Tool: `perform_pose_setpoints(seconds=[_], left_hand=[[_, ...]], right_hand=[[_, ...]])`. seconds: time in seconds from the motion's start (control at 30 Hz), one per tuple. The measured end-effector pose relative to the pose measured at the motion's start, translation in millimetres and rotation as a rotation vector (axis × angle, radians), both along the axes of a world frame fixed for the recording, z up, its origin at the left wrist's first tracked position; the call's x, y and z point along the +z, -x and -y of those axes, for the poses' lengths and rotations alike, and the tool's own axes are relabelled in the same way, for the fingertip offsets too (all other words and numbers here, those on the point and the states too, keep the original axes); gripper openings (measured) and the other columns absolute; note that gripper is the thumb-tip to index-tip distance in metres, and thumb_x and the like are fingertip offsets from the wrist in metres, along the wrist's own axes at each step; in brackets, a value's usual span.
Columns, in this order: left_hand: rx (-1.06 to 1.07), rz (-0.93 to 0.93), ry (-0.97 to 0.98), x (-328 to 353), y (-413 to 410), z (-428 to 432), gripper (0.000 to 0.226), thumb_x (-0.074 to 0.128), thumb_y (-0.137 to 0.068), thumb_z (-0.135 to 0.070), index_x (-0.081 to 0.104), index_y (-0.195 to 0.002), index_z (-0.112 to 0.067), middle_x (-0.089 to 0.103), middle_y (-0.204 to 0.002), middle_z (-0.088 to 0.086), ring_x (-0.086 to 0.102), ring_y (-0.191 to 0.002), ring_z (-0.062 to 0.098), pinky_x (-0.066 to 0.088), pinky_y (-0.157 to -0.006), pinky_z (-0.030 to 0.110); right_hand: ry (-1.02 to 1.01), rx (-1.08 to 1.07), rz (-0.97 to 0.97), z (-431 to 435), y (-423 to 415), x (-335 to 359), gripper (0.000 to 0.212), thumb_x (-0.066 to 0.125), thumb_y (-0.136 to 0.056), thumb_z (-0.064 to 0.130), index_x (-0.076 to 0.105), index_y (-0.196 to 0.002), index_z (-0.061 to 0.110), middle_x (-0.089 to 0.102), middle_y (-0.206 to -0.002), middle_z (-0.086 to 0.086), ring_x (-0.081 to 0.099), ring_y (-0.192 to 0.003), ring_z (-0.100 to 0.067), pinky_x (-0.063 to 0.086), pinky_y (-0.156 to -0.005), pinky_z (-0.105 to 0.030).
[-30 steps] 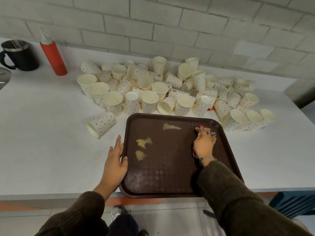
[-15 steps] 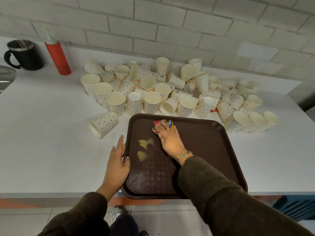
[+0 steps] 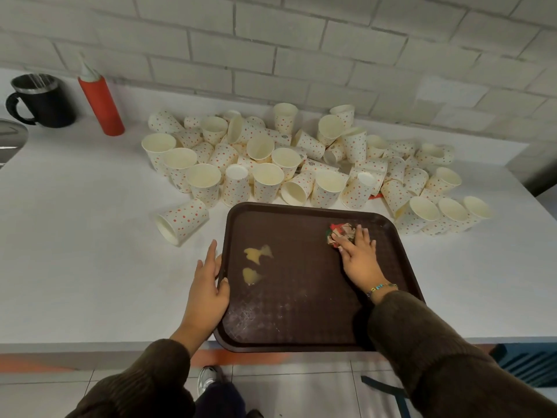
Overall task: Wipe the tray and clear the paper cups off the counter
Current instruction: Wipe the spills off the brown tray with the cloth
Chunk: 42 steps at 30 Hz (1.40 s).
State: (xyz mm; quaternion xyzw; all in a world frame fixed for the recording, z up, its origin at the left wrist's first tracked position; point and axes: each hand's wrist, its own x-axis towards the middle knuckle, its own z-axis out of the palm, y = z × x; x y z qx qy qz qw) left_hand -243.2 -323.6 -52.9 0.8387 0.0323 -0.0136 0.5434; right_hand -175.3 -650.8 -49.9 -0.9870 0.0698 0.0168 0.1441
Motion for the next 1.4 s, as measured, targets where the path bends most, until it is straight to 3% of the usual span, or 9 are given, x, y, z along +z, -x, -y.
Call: perform_pose_setpoints(seconds=[0.17,0.3,0.47,0.57,0.7,0.87,1.03,1.13,1.4], left_hand=[[-0.014,0.013,-0.007,2.0,0.6,-0.4,0.076,0.044,-0.096,-0.017,0.001,-0.131,-0.068,0.022,-0.123,-0.046,0.027,-0.142,0.024,0.026,-0.114,0.052],[-0.023,0.038,-0.014,4.3,0.6,0.7,0.078,0.045,-0.095,-0.014,0.002,-0.131,-0.068,0.021,-0.11,-0.063,0.035,-0.137,0.02,0.026,-0.114,0.052],[-0.007,0.074,-0.015,4.7,1.7,1.4,0.079,0.045,-0.094,-0.012,0.0,-0.133,-0.065,0.026,-0.106,-0.066,0.04,-0.128,0.008,0.026,-0.114,0.052],[0.022,0.057,0.022,1.0,1.8,0.9,0.077,0.045,-0.094,-0.015,0.001,-0.134,-0.064,0.029,-0.125,-0.044,0.032,-0.139,0.021,0.026,-0.114,0.053],[0.054,0.036,0.047,-6.8,1.0,0.5,0.076,0.044,-0.095,-0.015,0.001,-0.136,-0.062,0.041,-0.14,-0.014,0.015,-0.145,0.02,0.011,-0.118,0.045],[0.029,0.018,0.009,-10.8,-0.8,-0.5,0.073,0.042,-0.096,-0.02,-0.002,-0.136,-0.062,0.033,-0.143,-0.021,0.0,-0.146,0.021,0.01,-0.116,0.044],[0.012,0.005,-0.017,-12.7,-3.8,-0.9,0.072,0.043,-0.097,-0.02,-0.002,-0.136,-0.062,0.028,-0.135,-0.03,0.004,-0.146,0.022,0.013,-0.113,0.038],[0.006,0.0,-0.02,-14.0,-5.5,-1.4,0.072,0.042,-0.097,-0.021,-0.002,-0.135,-0.064,0.027,-0.135,-0.03,0.003,-0.146,0.022,0.013,-0.114,0.04],[-0.005,0.014,-0.033,-14.9,-5.5,-1.7,0.069,0.04,-0.097,-0.021,0.0,-0.137,-0.061,0.03,-0.138,-0.029,0.003,-0.146,0.024,0.005,-0.11,0.032]], right_hand=[[-0.106,-0.043,0.046,-55.0,-15.9,0.7,0.042,0.032,-0.099,0.015,0.042,-0.14,0.022,0.02,-0.156,-0.014,0.007,-0.146,-0.03,-0.001,-0.117,-0.041],[-0.286,0.119,0.089,-112.2,-21.1,4.1,0.043,0.031,-0.1,0.013,0.043,-0.139,0.026,0.024,-0.155,-0.006,0.009,-0.146,-0.023,-0.003,-0.117,-0.035],[-0.366,0.398,0.024,-148.9,-16.1,6.6,0.041,0.031,-0.101,0.016,0.043,-0.138,0.027,0.028,-0.154,-0.003,0.014,-0.145,-0.018,-0.003,-0.116,-0.031],[-0.238,0.584,-0.001,-137.8,-4.5,3.5,0.041,0.033,-0.1,0.02,0.041,-0.139,0.031,0.023,-0.155,-0.002,0.011,-0.145,-0.015,-0.003,-0.118,-0.032],[-0.089,0.702,0.009,-107.8,4.5,1.4,0.042,0.037,-0.099,0.02,0.041,-0.14,0.029,0.022,-0.156,0.0,0.012,-0.146,-0.015,-0.003,-0.117,-0.03],[-0.085,0.626,0.004,-57.4,11.0,-0.6,0.045,0.039,-0.099,0.017,0.038,-0.141,0.032,0.02,-0.155,0.006,0.002,-0.143,-0.006,-0.004,-0.116,-0.028],[-0.36,0.277,0.061,-58.2,4.3,-0.7,0.041,0.037,-0.099,0.009,0.047,-0.135,0.025,0.034,-0.15,0.003,0.013,-0.145,-0.013,0.0,-0.116,-0.029],[-0.348,0.118,0.073,-85.1,-9.0,-0.1,0.041,0.031,-0.101,0.014,0.04,-0.14,0.022,0.031,-0.152,-0.001,0.013,-0.145,-0.018,-0.001,-0.117,-0.032],[-0.425,0.328,-0.048,-130.9,-33.4,4.8,0.04,0.029,-0.102,0.02,0.039,-0.141,0.023,0.029,-0.153,0.0,0.014,-0.145,-0.015,-0.004,-0.115,-0.027]])
